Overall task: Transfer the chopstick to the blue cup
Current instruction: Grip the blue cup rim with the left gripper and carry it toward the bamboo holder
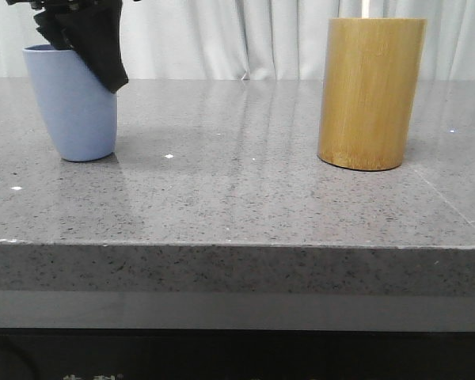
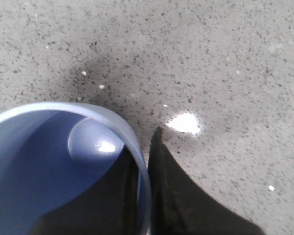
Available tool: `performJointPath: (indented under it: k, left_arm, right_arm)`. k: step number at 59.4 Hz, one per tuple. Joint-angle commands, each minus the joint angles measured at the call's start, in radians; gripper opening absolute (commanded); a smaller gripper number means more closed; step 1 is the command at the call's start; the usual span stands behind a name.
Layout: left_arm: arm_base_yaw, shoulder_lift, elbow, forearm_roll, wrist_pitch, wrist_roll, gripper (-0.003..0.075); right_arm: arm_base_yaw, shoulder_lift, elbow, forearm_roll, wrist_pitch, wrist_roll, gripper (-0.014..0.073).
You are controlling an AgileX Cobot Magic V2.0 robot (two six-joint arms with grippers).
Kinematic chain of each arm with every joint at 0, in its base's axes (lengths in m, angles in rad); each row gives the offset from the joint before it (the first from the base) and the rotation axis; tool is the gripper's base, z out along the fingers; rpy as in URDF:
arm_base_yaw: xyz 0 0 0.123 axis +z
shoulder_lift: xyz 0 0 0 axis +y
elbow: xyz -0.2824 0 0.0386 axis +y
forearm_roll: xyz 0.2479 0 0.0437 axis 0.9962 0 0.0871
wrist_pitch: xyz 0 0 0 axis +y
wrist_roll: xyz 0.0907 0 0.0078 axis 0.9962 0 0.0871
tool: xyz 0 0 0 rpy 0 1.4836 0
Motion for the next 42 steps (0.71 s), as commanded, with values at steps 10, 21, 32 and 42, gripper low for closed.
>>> performJointPath:
  k: [10, 21, 32, 42]
  left_arm:
    - [-0.092, -0.046, -0.166, -0.026, 0.039, -0.001, -0.0019]
    - [-0.192, -0.042, -0.224, -0.024, -0.036, -0.001, -0.0019]
    - [-0.271, -0.01, -0.229, -0.024, -0.111, -0.001, -0.0019]
    - [-0.294, 0.053, -0.234, -0.024, -0.111, -0.001, -0.0019]
  right_arm:
    - [-0.003, 0.016, -0.035, 0.004, -0.079, -0.003, 0.0606]
    - [-0.003, 0.016, -0.035, 0.004, -0.079, -0.003, 0.0606]
    - [-0.003, 0.016, -0.035, 0.004, -0.079, -0.003, 0.0606]
    - [-0.003, 0.016, -0.035, 0.004, -0.079, -0.003, 0.0606]
